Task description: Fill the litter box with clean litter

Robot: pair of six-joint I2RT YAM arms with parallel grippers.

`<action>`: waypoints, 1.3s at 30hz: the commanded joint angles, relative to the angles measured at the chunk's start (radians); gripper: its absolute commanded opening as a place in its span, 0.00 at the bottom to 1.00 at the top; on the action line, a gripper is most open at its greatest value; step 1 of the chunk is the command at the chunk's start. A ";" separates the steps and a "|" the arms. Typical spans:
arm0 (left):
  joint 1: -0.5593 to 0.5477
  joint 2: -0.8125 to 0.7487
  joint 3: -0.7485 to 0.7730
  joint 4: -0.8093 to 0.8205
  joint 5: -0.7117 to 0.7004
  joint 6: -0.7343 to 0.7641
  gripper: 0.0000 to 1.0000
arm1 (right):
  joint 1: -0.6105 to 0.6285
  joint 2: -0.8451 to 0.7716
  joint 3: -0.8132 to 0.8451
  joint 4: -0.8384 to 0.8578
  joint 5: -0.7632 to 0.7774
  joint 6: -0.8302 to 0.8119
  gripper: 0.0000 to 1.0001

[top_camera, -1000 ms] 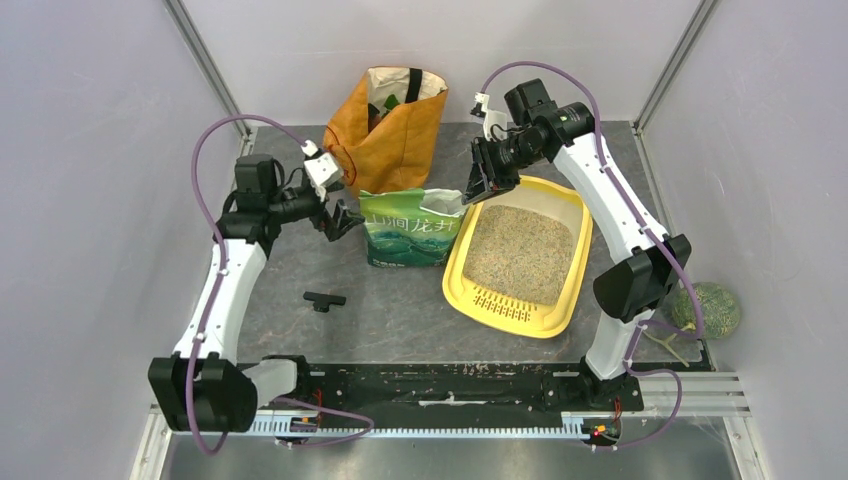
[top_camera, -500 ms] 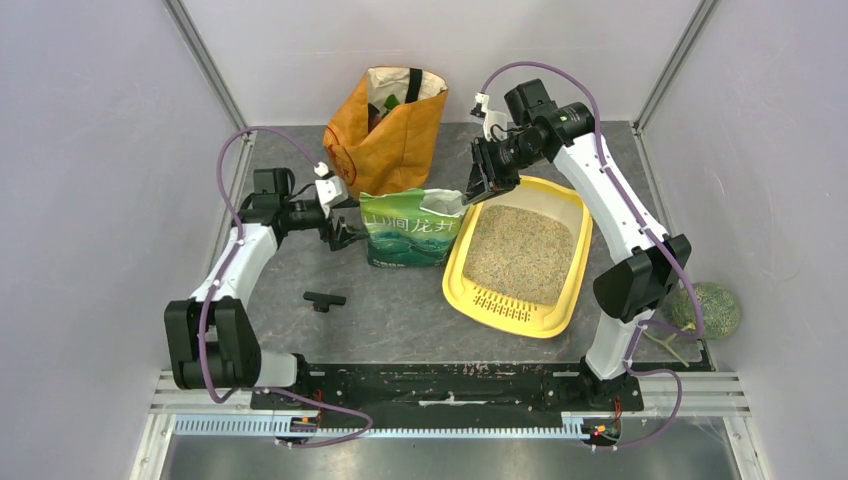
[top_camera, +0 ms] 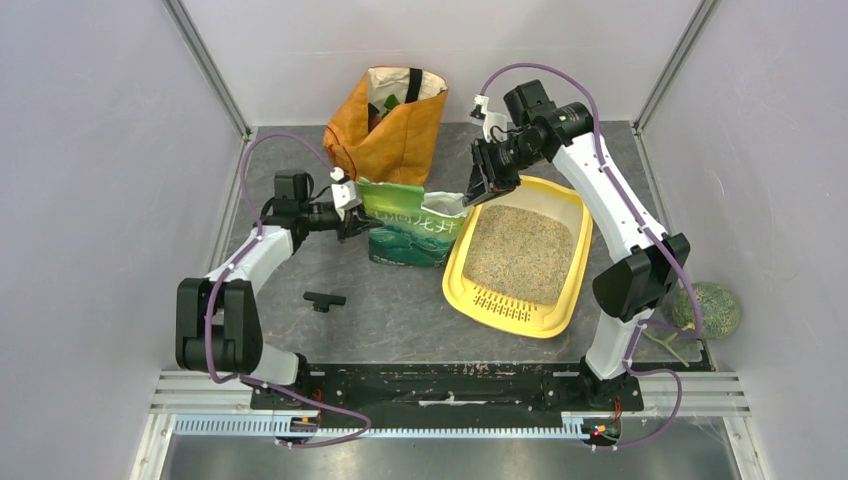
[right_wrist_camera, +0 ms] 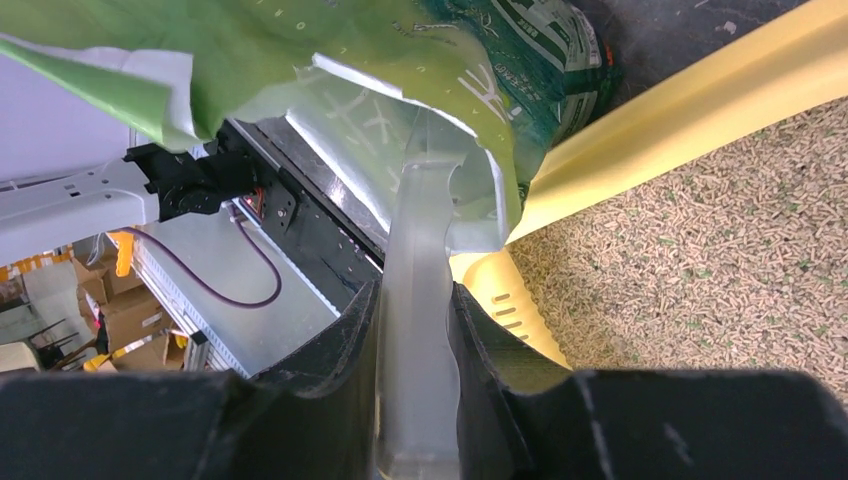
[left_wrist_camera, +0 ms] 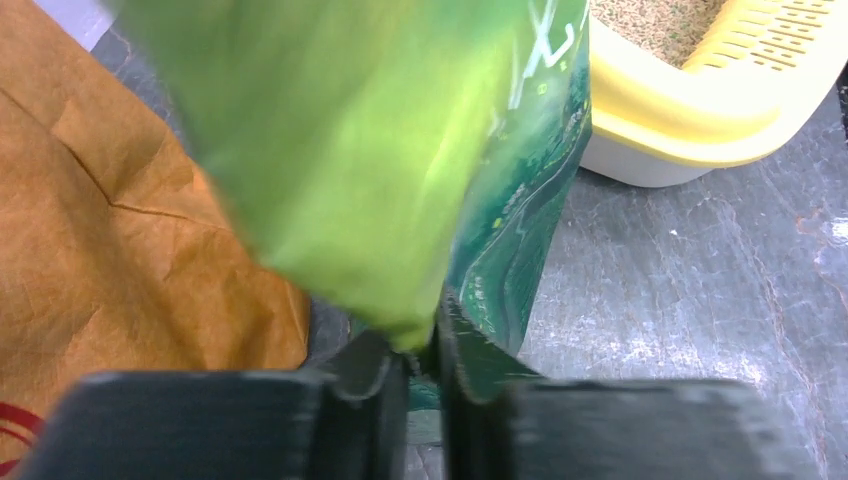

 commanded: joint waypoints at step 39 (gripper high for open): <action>-0.397 -0.048 0.670 -0.988 -0.724 0.440 0.02 | 0.011 0.036 -0.122 0.152 0.042 0.064 0.00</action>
